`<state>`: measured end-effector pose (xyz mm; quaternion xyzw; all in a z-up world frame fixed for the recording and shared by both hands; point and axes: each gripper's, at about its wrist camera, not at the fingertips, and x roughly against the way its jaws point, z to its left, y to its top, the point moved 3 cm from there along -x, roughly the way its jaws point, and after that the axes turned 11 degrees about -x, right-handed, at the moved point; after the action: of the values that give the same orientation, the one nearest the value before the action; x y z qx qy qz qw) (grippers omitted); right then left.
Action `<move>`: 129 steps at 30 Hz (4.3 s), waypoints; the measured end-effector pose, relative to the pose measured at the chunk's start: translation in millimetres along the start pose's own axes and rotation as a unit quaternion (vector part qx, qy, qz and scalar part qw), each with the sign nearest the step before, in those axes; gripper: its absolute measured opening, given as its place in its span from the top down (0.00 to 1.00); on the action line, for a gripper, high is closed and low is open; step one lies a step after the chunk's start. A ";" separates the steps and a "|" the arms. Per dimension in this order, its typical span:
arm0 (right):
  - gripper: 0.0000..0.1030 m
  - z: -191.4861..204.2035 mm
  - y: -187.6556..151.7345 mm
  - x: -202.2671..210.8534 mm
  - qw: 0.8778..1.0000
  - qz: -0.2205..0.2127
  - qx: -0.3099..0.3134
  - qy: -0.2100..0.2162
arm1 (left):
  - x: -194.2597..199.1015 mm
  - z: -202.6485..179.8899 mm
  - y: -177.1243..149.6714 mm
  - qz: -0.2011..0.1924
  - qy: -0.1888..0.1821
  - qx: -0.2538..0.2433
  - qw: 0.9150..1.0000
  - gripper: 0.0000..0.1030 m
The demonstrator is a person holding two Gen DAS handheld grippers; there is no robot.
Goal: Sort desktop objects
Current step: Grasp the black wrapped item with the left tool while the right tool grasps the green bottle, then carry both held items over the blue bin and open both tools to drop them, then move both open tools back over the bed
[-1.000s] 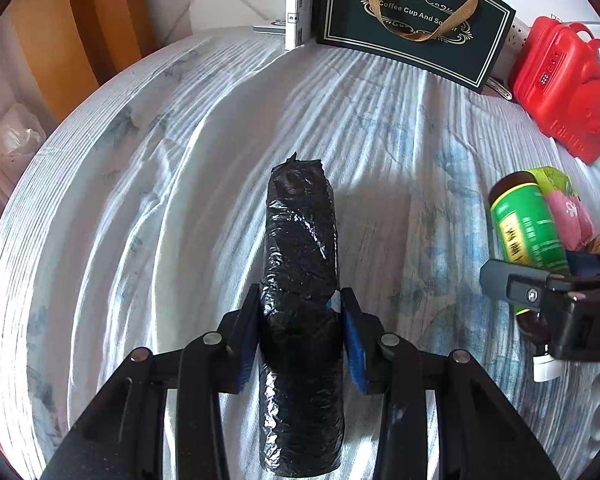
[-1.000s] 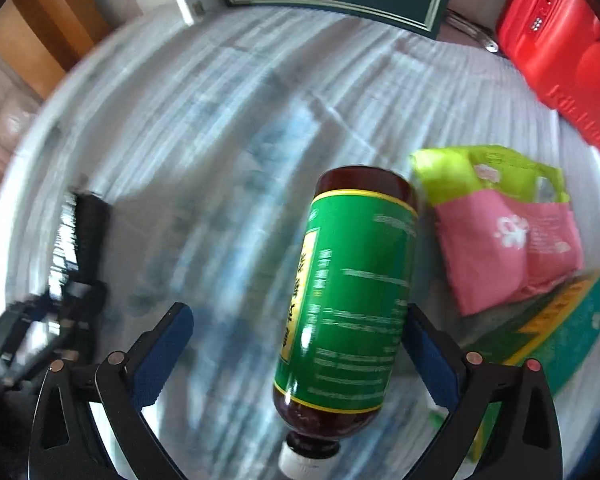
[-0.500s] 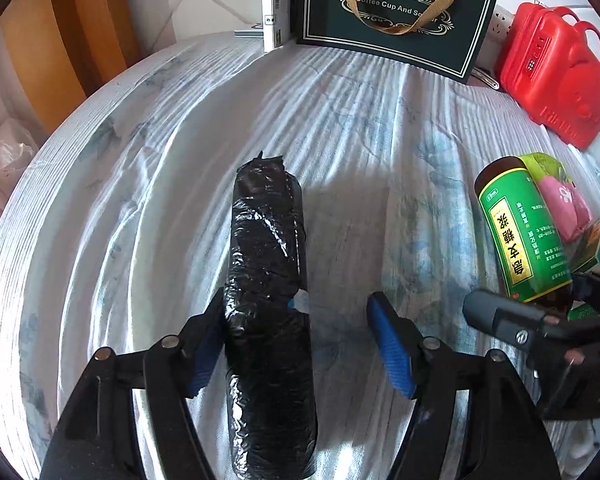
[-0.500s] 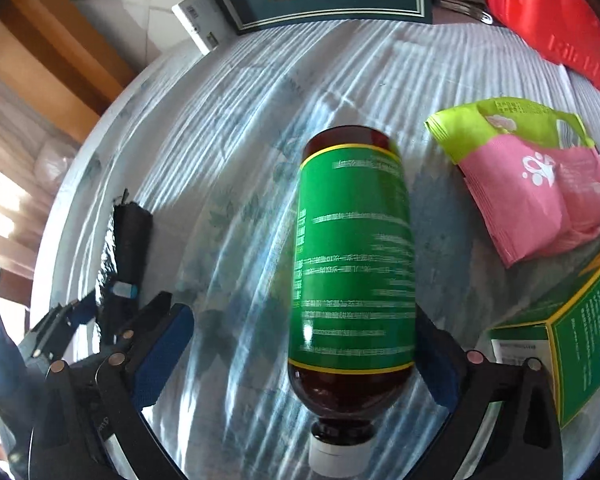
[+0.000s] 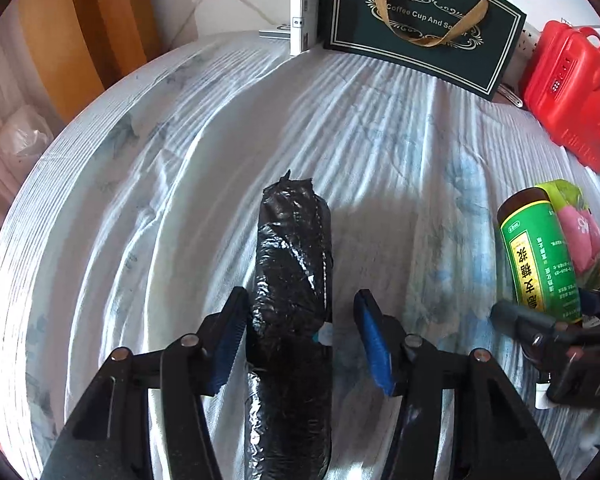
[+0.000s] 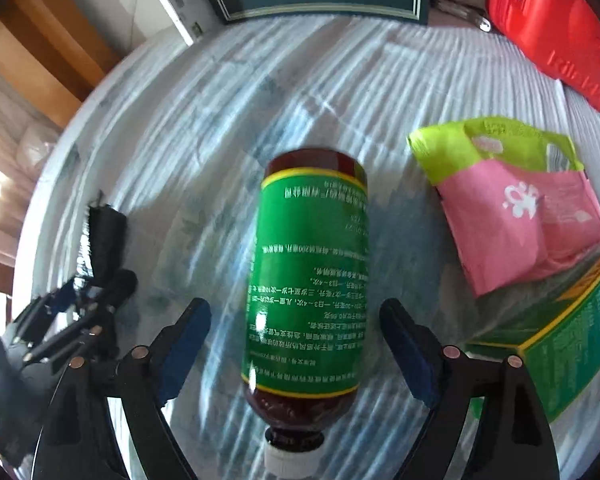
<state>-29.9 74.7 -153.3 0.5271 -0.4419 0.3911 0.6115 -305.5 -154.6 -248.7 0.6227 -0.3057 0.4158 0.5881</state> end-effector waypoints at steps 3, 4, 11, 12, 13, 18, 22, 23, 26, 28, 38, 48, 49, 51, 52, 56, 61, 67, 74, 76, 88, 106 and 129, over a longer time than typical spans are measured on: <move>0.00 4.3 -2.3 -1.4 0.999 -0.006 0.015 -0.029 | 4.5 -1.9 -3.6 -0.001 -0.016 -0.002 1.000 0.67; 0.13 5.2 -2.5 2.4 0.999 -0.015 0.017 -0.036 | 6.0 -3.2 -6.0 0.000 -0.017 -0.005 1.000 0.67; 0.50 -9.1 -17.1 38.5 1.000 -0.025 0.012 -0.003 | 39.2 -16.4 -22.9 -0.012 -0.022 -0.019 0.999 0.67; 0.50 -15.2 -23.1 47.7 1.000 -0.025 0.011 0.003 | 46.8 -17.9 -25.0 -0.016 -0.025 -0.020 0.999 0.67; 0.50 -16.8 -36.9 57.2 0.999 -0.029 0.011 0.010 | 55.0 -19.1 -26.6 -0.021 -0.028 -0.019 0.999 0.67; 0.50 -16.7 -64.5 74.3 0.998 -0.061 0.018 0.017 | 98.0 -31.2 -33.4 -0.049 -0.035 -0.028 0.998 0.67; 0.50 -23.8 -88.3 119.3 0.995 -0.101 0.017 0.019 | 141.4 -50.2 -35.0 -0.083 -0.049 -0.044 0.994 0.67; 0.50 -25.6 -94.3 131.9 0.993 -0.111 0.018 0.021 | 154.4 -56.2 -35.2 -0.094 -0.052 -0.051 0.993 0.67; 0.50 -35.0 -110.2 173.9 0.987 -0.155 0.024 0.015 | 190.4 -75.7 -34.4 -0.126 -0.062 -0.067 0.988 0.67; 0.50 -44.2 -120.7 202.9 0.982 -0.184 0.025 0.015 | 217.4 -92.6 -33.8 -0.150 -0.068 -0.079 0.983 0.67; 0.50 -140.9 -161.2 345.8 0.949 -0.314 -0.034 0.004 | 329.6 -210.6 -30.6 -0.241 -0.134 -0.154 0.949 0.67; 0.50 -294.9 -202.1 472.8 0.906 -0.406 -0.105 -0.055 | 424.9 -403.0 -25.8 -0.309 -0.231 -0.223 0.895 0.67; 0.50 -312.3 -206.6 482.6 0.903 -0.411 -0.112 -0.063 | 430.6 -422.9 -26.7 -0.310 -0.236 -0.229 0.892 0.67; 0.50 -348.3 -214.5 500.5 0.896 -0.419 -0.126 -0.079 | 442.8 -464.8 -28.1 -0.312 -0.249 -0.241 0.884 0.67; 0.50 -371.3 -219.6 510.8 0.892 -0.423 -0.134 -0.088 | 446.5 -482.6 -28.6 -0.312 -0.254 -0.246 0.882 0.67; 0.50 -443.6 -232.4 538.4 0.881 -0.430 -0.157 -0.124 | 456.1 -554.3 -29.8 -0.299 -0.270 -0.263 0.877 0.67; 0.50 -532.5 -231.9 542.4 0.883 -0.402 -0.176 -0.167 | 456.6 -617.0 -35.1 -0.268 -0.255 -0.281 0.885 0.67; 0.50 -599.8 -230.0 517.7 0.898 -0.344 -0.194 -0.193 | 436.4 -652.0 -40.1 -0.224 -0.236 -0.300 0.897 0.67; 0.50 -620.3 -239.3 508.2 0.903 -0.317 -0.189 -0.218 | 431.4 -661.3 -43.0 -0.217 -0.203 -0.303 0.906 0.67; 0.50 -620.3 -242.0 508.8 0.903 -0.318 -0.190 -0.216 | 431.5 -660.9 -42.8 -0.220 -0.195 -0.301 0.907 0.67; 0.50 -634.6 -246.7 503.8 0.909 -0.294 -0.201 -0.215 | 429.5 -658.5 -42.5 -0.228 -0.169 -0.295 0.912 0.60; 0.00 -620.5 -265.6 528.9 0.896 -0.331 -0.209 -0.209 | 455.3 -631.4 -70.5 -0.267 -0.188 -0.284 0.902 0.34; 0.00 -399.0 -255.3 538.1 0.897 -0.401 -0.115 -0.147 | 431.5 -431.8 -72.5 -0.277 -0.187 -0.212 0.919 0.34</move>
<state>425.6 441.2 261.5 0.6370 -0.3199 -0.0231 0.7010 -109.1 327.0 79.0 0.6098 -0.3064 0.0381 0.7300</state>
